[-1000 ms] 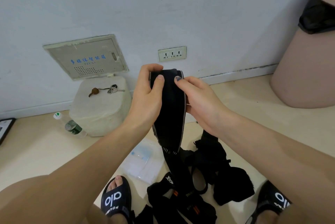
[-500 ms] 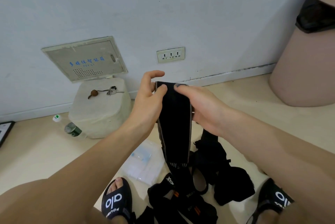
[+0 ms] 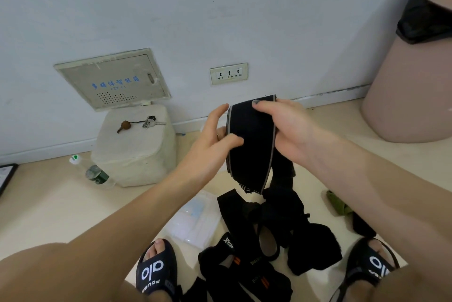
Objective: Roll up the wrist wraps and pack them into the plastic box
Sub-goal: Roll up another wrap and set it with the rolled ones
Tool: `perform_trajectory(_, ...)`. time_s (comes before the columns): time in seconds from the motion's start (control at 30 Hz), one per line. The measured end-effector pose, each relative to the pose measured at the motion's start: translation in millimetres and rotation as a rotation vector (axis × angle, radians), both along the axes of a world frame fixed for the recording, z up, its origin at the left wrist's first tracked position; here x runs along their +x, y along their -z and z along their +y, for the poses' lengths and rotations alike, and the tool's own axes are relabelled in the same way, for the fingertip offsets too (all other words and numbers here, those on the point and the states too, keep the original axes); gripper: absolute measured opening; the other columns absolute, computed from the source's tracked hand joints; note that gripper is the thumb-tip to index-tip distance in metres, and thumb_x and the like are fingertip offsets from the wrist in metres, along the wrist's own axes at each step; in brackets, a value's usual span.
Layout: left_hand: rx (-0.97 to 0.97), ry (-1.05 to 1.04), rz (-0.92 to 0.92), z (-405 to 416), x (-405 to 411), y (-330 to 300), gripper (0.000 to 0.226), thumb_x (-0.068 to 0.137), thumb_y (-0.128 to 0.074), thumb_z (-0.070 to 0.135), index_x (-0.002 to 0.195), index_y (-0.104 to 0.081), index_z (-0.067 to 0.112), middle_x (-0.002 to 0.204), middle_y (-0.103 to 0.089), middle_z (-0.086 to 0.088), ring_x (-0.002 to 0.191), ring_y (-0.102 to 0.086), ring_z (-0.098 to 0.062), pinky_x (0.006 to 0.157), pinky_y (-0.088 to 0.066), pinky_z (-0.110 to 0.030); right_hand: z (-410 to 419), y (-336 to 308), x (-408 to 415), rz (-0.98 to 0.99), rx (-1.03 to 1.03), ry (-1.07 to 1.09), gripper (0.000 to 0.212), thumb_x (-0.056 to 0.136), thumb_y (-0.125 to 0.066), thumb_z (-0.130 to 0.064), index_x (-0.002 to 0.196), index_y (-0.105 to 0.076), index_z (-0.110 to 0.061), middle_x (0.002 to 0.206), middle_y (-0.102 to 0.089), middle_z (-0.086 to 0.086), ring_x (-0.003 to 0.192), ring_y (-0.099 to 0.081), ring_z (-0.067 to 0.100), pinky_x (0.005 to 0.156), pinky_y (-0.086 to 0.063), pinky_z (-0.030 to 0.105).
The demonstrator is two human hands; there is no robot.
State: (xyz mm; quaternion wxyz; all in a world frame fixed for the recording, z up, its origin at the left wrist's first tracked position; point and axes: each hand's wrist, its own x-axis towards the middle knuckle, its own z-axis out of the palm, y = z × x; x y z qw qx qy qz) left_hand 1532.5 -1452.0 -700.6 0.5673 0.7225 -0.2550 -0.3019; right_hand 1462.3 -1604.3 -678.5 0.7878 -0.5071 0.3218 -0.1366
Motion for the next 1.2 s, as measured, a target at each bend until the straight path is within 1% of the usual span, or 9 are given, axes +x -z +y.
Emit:
perform_trajectory(0.13, 0.083, 0.063, 0.024, -0.7, -6.3, 10.3, 0.083, 0.091, -0.069, 0.030, 0.158, -0.020, 0.034, 0.107, -0.077, 0.011, 0.103, -0.072, -0.007, 0.094, -0.052, -0.031, -9.9, -4.3, 0.3, -0.012, 0.037, 0.039, 0.022, 0.100, -0.062, -0.012, 0.117, -0.070, -0.002, 0.110, -0.075, 0.016, 0.100, -0.074, 0.029, 0.077, -0.063, 0.040)
perform_trajectory(0.3, 0.101, 0.078, 0.024, -2.6, -9.7, 13.1, 0.035, 0.100, -0.060, 0.024, 0.133, -0.049, 0.025, 0.113, -0.072, 0.006, 0.101, -0.071, -0.009, 0.083, -0.053, -0.027, -13.3, -4.3, -1.3, 0.008, 0.009, 0.063, 0.021, 0.100, -0.061, -0.012, 0.116, -0.070, -0.002, 0.108, -0.075, 0.016, 0.100, -0.073, 0.030, 0.079, -0.062, 0.043)
perform_trajectory(0.43, 0.048, 0.103, 0.054, -4.4, -15.6, 15.2, 0.021, 0.101, -0.057, 0.018, 0.121, -0.055, 0.023, 0.103, -0.071, 0.008, 0.092, -0.068, -0.011, 0.078, -0.050, -0.030, -14.6, 0.8, 0.5, 0.035, -0.006, 0.100, 0.013, 0.099, -0.061, -0.009, 0.106, -0.071, -0.003, 0.109, -0.074, 0.017, 0.105, -0.072, 0.032, 0.091, -0.060, 0.047)
perform_trajectory(0.53, 0.029, 0.091, 0.083, -4.9, -14.3, 14.5, 0.025, 0.100, -0.057, 0.017, 0.125, -0.056, 0.023, 0.113, -0.073, 0.004, 0.106, -0.070, -0.014, 0.088, -0.055, -0.033, -17.2, 3.7, 1.3, 0.068, 0.022, 0.073, 0.021, 0.102, -0.060, -0.017, 0.114, -0.069, -0.003, 0.111, -0.072, 0.016, 0.102, -0.072, 0.030, 0.083, -0.060, 0.043)
perform_trajectory(0.7, -0.056, -0.028, 0.167, -9.8, -1.4, 2.4, 0.028, 0.102, -0.054, 0.005, 0.130, -0.060, 0.006, 0.112, -0.074, -0.010, 0.091, -0.073, -0.020, 0.069, -0.057, -0.024, -4.0, 10.1, -8.5, 0.184, 0.015, -0.158, 0.032, 0.104, -0.053, -0.036, 0.116, -0.068, -0.010, 0.091, -0.072, 0.007, 0.079, -0.071, 0.018, 0.067, -0.056, 0.032)
perform_trajectory(0.8, -0.059, -0.107, 0.269, -9.9, 9.2, -2.8, 0.022, 0.103, -0.055, 0.008, 0.121, -0.066, 0.003, 0.111, -0.076, -0.015, 0.102, -0.075, -0.027, 0.086, -0.059, -0.036, 7.3, 14.7, -17.0, 0.187, -0.053, -0.273, 0.029, 0.103, -0.055, -0.030, 0.119, -0.070, -0.011, 0.098, -0.075, 0.004, 0.091, -0.070, 0.020, 0.082, -0.057, 0.035)
perform_trajectory(0.9, -0.044, -0.158, 0.370, -7.1, 17.8, -8.8, 0.019, 0.103, -0.055, 0.008, 0.110, -0.069, -0.002, 0.101, -0.078, -0.017, 0.093, -0.076, -0.026, 0.082, -0.061, -0.035, 12.0, 17.9, -19.3, 0.188, -0.190, -0.343, 0.033, 0.094, -0.065, -0.030, 0.121, -0.069, -0.011, 0.111, -0.077, 0.009, 0.103, -0.075, 0.025, 0.099, -0.057, 0.047)
perform_trajectory(1.0, -0.036, -0.193, 0.408, -4.3, 24.3, -13.6, 0.019, 0.102, -0.056, 0.006, 0.109, -0.068, -0.006, 0.095, -0.077, -0.017, 0.084, -0.076, -0.022, 0.075, -0.062, -0.030, 15.9, 17.7, -21.1, 0.234, -0.306, -0.322, 0.050, 0.080, -0.074, -0.027, 0.127, -0.059, -0.019, 0.114, -0.075, 0.007, 0.104, -0.074, 0.024, 0.100, -0.057, 0.049)
perform_trajectory(1.2, 0.032, -0.121, 0.270, 0.7, 19.7, -19.2, 0.019, 0.103, -0.056, 0.015, 0.106, -0.072, 0.005, 0.090, -0.078, -0.002, 0.083, -0.074, -0.012, 0.077, -0.058, -0.028, 15.6, 12.1, -19.9, 0.120, -0.264, -0.181, 0.044, 0.093, -0.069, -0.005, 0.132, -0.051, -0.017, 0.113, -0.073, 0.011, 0.103, -0.074, 0.027, 0.101, -0.056, 0.049)
